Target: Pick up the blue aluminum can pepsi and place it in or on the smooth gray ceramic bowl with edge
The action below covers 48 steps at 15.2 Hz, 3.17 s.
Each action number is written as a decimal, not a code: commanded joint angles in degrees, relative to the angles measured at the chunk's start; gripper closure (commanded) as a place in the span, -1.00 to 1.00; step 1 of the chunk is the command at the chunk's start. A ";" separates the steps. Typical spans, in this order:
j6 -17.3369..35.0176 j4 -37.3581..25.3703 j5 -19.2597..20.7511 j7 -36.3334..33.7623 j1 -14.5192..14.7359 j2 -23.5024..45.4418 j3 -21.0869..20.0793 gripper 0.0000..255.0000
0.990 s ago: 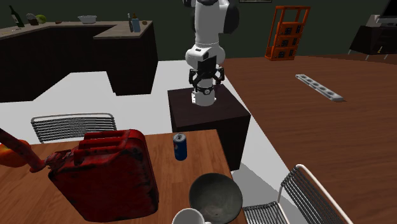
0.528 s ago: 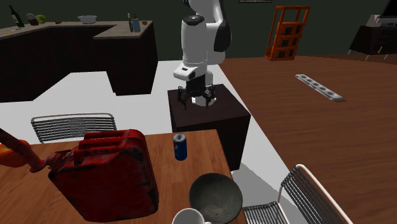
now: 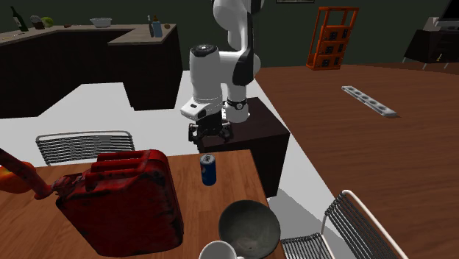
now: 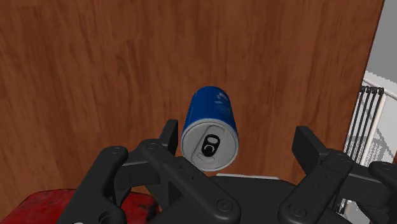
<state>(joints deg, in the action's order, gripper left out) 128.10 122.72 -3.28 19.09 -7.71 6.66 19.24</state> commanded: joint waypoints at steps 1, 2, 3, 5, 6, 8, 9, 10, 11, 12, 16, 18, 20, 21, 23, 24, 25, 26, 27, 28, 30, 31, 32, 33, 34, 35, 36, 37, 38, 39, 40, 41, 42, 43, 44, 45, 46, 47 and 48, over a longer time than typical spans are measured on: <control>1.09 -3.46 -1.87 1.56 -0.92 4.25 0.27 -1.00; 1.28 -4.03 -2.18 1.83 -1.15 4.98 0.25 -1.00; 1.96 -3.78 -2.41 1.98 -1.22 5.43 0.17 -1.00; 3.31 -3.30 -2.89 2.31 -1.34 6.37 0.01 -1.00; 3.99 -3.08 -3.14 2.47 -1.40 6.85 -0.07 -1.00; 5.32 -2.67 -3.66 2.83 -1.53 7.84 -0.25 -1.00; 6.35 -2.39 -4.09 3.11 -1.64 8.65 -0.40 -1.00; 6.35 -2.39 -4.09 3.11 -1.64 8.65 -0.41 -1.00; 6.36 -2.39 -4.09 3.11 -1.64 8.65 -0.41 -1.00; 6.35 -2.39 -4.09 3.11 -1.64 8.65 -0.41 -1.00; 6.35 -2.39 -4.09 3.11 -1.64 8.65 -0.41 -1.00; 6.34 -2.40 -4.09 3.11 -1.64 8.65 -0.41 1.00; 6.34 -2.40 -4.09 3.11 -1.64 8.65 -0.41 1.00; 6.32 -2.43 -4.09 3.12 -1.65 8.66 -0.40 1.00; 6.33 -2.39 -4.08 3.11 -1.65 8.63 -0.40 1.00; 6.33 -2.39 -4.08 3.11 -1.64 8.63 -0.40 1.00; 6.34 -2.37 -4.07 3.11 -1.64 8.62 -0.40 1.00; 6.37 -2.33 -4.07 3.11 -1.64 8.61 -0.40 1.00; 6.35 -2.39 -4.09 3.11 -1.64 8.65 -0.41 1.00; 5.70 -2.56 -3.81 2.92 -1.57 8.13 -0.30 1.00; 4.37 -2.95 -3.29 2.56 -1.42 7.12 -0.11 1.00; 3.71 -3.15 -3.03 2.39 -1.35 6.63 -0.03 1.00; 3.03 -3.38 -2.78 2.22 -1.29 6.15 0.05 1.00; 2.36 -3.61 -2.54 2.05 -1.23 5.68 0.12 1.00; 1.68 -3.86 -2.30 1.89 -1.18 5.22 0.19 1.00; 1.00 -4.12 -2.07 1.73 -1.12 4.77 0.26 1.00; 0.32 -4.39 -1.85 1.58 -1.08 4.33 0.32 1.00; -0.37 -4.68 -1.64 1.43 -1.03 3.90 0.37 1.00; -1.06 -4.98 -1.43 1.28 -0.98 3.47 0.42 1.00; -1.76 -5.29 -1.22 1.14 -0.94 3.06 0.46 1.00; -2.45 -5.61 -1.03 1.00 -0.90 2.66 0.51 1.00; -3.15 -5.95 -0.84 0.87 -0.87 2.28 0.54 1.00; -3.85 -6.30 -0.66 0.74 -0.83 1.90 0.58 1.00; -4.56 -6.66 -0.48 0.62 -0.80 1.53 0.61 1.00; -5.26 -7.04 -0.31 0.50 -0.77 1.17 0.63 1.00; -5.97 -7.42 -0.15 0.39 -0.74 0.83 0.66 1.00; -6.68 -7.82 0.01 0.28 -0.72 0.50 0.68 1.00; -7.39 -8.24 0.16 0.17 -0.69 0.17 0.70 1.00; -8.11 -8.66 0.30 0.07 -0.67 -0.14 0.71 1.00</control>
<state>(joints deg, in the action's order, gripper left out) 120.72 114.27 -3.22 19.36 -8.45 7.07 19.94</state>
